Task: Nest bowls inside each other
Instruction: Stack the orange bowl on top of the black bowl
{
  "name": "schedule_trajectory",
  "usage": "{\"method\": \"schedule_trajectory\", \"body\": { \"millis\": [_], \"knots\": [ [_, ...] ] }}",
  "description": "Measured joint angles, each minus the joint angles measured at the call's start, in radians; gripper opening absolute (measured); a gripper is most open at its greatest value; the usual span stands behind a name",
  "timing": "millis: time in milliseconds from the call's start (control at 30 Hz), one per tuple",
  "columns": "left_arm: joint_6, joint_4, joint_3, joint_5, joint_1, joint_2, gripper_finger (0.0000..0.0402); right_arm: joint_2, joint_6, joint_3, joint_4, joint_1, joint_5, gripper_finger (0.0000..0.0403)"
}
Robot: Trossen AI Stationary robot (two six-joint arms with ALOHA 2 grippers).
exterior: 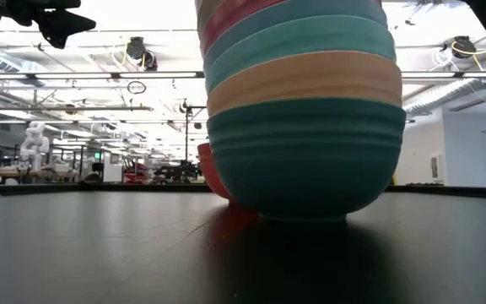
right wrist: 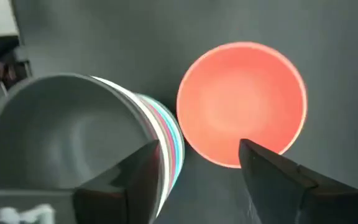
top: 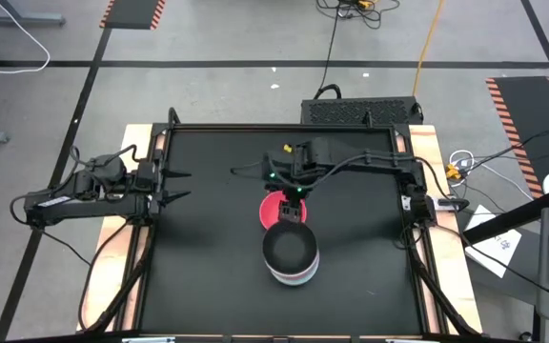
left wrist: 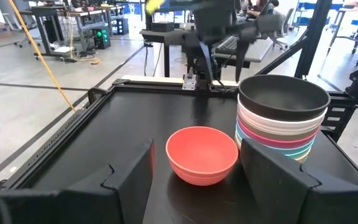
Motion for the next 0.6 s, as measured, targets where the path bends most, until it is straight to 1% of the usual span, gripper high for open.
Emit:
{"method": "schedule_trajectory", "body": {
  "millis": [133,233,300,367,467,533,600],
  "knots": [
    [0.000,-0.001,0.000,0.000,0.000,0.000,0.0243,-0.060,-0.024,0.000,0.027,-0.013,0.048,0.0229],
    [0.000,-0.001,0.000,0.001,0.000,0.000,0.0243,-0.133,-0.105,-0.001,0.073,-0.025,0.136,0.0235],
    [0.000,-0.001,0.000,0.000,0.000,0.000,0.0243,-0.193,-0.176,-0.002,0.140,-0.027,0.204,0.0235],
    [0.000,-0.001,0.000,0.000,0.000,0.000,0.0243,-0.255,-0.242,-0.028,0.263,-0.021,0.219,0.0235],
    [0.000,-0.002,0.000,0.000,0.000,0.000,0.0243,-0.344,-0.316,-0.142,0.483,0.001,0.214,0.0235],
    [0.000,-0.003,0.000,0.000,0.000,0.000,0.0244,-0.401,-0.360,-0.264,0.591,0.006,0.200,0.0235],
    [0.001,-0.003,0.000,0.000,0.000,0.000,0.0243,-0.461,-0.372,-0.415,0.675,-0.014,0.184,0.0235]
  ]
}}
